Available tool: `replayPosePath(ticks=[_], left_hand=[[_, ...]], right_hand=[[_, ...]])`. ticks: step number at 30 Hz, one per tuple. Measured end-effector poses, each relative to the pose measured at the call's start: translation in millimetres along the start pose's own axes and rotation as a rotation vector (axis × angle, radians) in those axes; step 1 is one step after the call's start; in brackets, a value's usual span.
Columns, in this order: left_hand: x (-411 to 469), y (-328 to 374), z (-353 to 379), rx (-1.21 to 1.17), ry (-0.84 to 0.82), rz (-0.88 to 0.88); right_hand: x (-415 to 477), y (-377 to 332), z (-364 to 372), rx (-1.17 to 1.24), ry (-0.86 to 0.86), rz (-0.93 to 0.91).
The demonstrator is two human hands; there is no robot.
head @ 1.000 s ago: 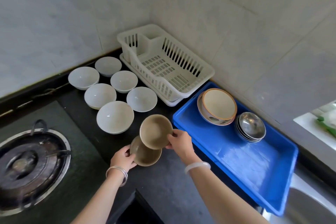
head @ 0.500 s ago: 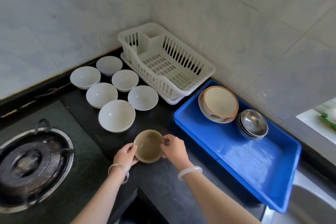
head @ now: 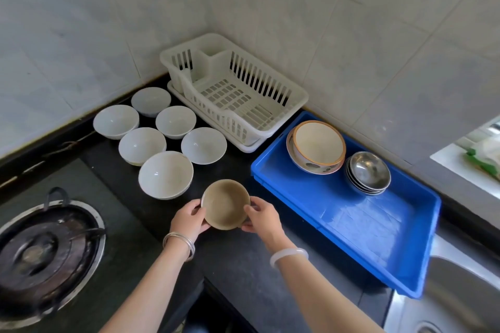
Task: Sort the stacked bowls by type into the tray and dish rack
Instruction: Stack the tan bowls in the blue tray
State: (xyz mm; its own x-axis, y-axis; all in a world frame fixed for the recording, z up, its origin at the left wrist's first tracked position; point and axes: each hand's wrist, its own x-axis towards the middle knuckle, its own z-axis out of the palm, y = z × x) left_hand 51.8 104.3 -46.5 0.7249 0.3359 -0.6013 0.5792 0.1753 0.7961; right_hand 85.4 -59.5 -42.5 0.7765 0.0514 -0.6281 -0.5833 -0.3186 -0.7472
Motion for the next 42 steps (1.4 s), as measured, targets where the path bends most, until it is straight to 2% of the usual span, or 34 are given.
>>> replayPosePath(ticks=[6, 11, 21, 26, 37, 42], left_hand=[[-21, 47, 61, 0.004, -0.200, 0.107], [-32, 60, 138, 0.045, -0.374, 0.088], [-73, 15, 297, 0.175, -0.643, -0.013], [-80, -3, 343, 0.192, -0.678, -0.110], [-52, -22, 402, 0.193, -0.629, -0.118], [-43, -34, 420, 0.179, -0.633, -0.127]], right_hand=[[-19, -5, -62, 0.291, 0.167, -0.064], [-37, 13, -127, 0.495, 0.328, -0.083], [-58, 87, -225, 0.866, 0.743, 0.093], [-42, 106, -249, 0.949, 0.834, 0.112], [2, 112, -276, 1.079, 0.882, 0.105], [17, 116, -289, 1.054, 0.884, 0.110]])
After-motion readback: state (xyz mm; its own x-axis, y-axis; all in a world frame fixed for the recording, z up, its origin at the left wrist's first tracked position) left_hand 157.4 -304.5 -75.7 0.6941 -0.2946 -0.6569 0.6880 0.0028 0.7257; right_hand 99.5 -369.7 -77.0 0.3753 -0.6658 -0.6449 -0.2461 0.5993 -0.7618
